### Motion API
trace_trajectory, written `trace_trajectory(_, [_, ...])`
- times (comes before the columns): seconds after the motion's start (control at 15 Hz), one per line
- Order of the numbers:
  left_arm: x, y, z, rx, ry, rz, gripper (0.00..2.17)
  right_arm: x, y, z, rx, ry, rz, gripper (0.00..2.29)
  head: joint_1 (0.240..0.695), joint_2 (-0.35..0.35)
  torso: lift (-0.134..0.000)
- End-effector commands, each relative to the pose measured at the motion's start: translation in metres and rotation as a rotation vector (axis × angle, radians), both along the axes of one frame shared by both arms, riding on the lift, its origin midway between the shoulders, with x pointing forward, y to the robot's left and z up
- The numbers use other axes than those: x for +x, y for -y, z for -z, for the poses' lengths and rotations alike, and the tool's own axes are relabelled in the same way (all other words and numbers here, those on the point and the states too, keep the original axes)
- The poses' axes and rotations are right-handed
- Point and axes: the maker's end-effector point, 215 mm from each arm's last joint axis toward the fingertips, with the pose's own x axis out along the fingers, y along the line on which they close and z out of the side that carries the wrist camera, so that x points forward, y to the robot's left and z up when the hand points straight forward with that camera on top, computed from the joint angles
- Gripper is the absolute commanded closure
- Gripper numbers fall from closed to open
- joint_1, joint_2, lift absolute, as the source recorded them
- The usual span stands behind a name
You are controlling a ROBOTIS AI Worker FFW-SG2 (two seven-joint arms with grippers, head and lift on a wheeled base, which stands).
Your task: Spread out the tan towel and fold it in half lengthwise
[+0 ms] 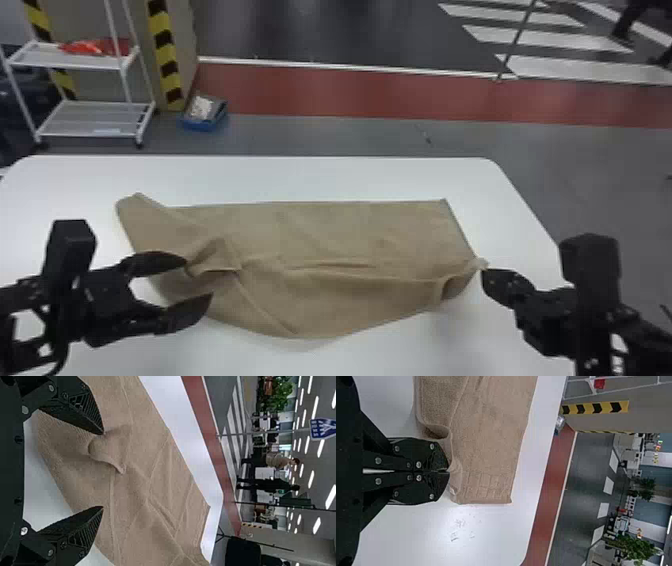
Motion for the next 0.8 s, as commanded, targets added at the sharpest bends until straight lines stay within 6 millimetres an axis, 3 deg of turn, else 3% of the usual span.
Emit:
trace_trajectory(0.0, [0.005,0.033,0.002,-0.006,-0.025,0.006,0.27,-0.002,0.0,0.002,-0.002,-0.005,0.0,1.66,0.695,-0.196,-0.123])
trace_trajectory(0.2, [0.022,0.057,-0.012,-0.017,0.007,-0.004,0.27,-0.003,0.001,0.005,-0.002,-0.011,-0.003,1.66,0.695,-0.243,-0.123])
trace_trajectory(0.33, [0.033,0.066,-0.01,0.025,0.023,0.007,0.27,-0.003,0.001,0.006,-0.003,-0.014,-0.001,1.66,0.695,-0.257,-0.123])
trace_trajectory(0.53, [0.043,0.052,0.017,0.122,0.001,-0.003,0.42,-0.004,0.005,0.005,-0.007,-0.013,0.002,1.66,0.695,-0.271,-0.123])
trace_trajectory(0.73, [0.052,0.034,0.032,0.169,-0.013,-0.034,0.52,-0.001,0.006,0.007,-0.003,-0.014,0.007,1.66,0.695,-0.259,-0.123])
